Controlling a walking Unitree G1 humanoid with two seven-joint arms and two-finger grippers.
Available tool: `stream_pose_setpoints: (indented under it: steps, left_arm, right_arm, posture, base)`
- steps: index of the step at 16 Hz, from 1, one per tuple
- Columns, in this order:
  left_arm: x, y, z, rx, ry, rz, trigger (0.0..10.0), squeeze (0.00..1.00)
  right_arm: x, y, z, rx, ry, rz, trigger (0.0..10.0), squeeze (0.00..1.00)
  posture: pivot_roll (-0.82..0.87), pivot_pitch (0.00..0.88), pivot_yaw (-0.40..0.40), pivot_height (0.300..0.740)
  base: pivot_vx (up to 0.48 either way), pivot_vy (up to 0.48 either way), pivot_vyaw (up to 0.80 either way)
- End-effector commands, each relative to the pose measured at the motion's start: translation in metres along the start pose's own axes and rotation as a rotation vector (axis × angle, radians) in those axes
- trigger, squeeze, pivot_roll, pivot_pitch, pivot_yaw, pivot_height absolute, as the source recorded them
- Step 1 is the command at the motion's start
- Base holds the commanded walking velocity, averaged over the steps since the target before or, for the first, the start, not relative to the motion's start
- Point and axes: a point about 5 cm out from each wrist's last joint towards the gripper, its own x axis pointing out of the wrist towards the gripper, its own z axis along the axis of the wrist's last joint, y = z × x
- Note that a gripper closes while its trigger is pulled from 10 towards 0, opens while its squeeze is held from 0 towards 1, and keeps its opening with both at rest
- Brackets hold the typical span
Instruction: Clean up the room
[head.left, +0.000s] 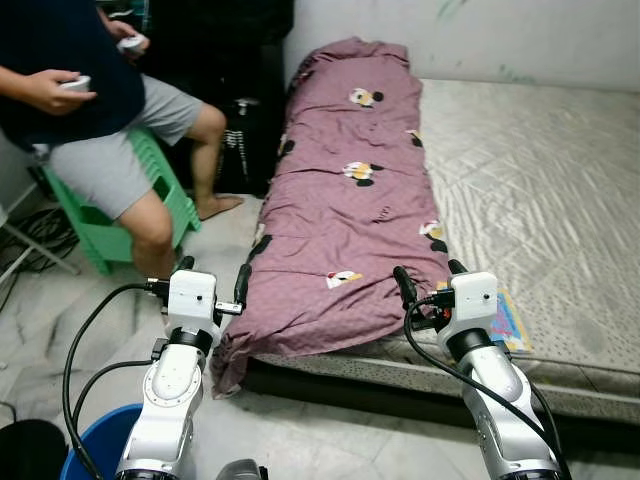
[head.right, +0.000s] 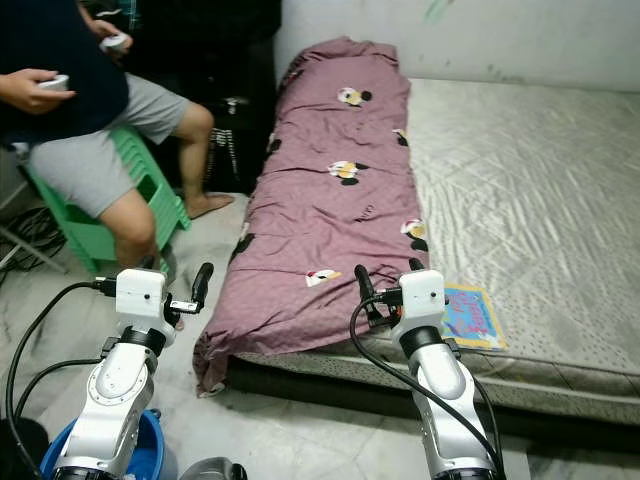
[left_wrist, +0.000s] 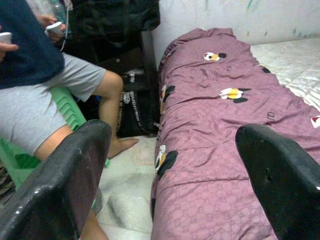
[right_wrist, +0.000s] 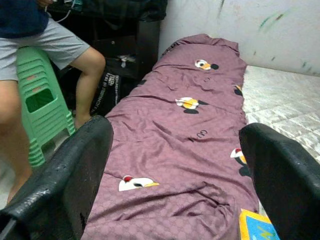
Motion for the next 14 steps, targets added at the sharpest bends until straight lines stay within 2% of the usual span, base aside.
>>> stream_pose_setpoints:
  steps: [1,14]
  left_arm:
    - [-0.0020,0.0007,-0.0022,0.000,0.003,-0.011,10.0,0.00]
    - [-0.0050,-0.0022,-0.0038,-0.011,0.002,-0.034,10.0,0.00]
  right_arm:
    - [0.0015,-0.0012,0.0056,-0.012,-0.023,-0.005,10.0,0.00]
    - [-0.0022,-0.0068,0.0040,-0.030,-0.009,-0.017,10.0,0.00]
  posture:
    - [-0.06,0.000,0.016,0.740]
    - [-0.07,0.006,0.016,0.740]
  base:
    - [0.000,0.000,0.00]
    - [0.246,0.000,0.00]
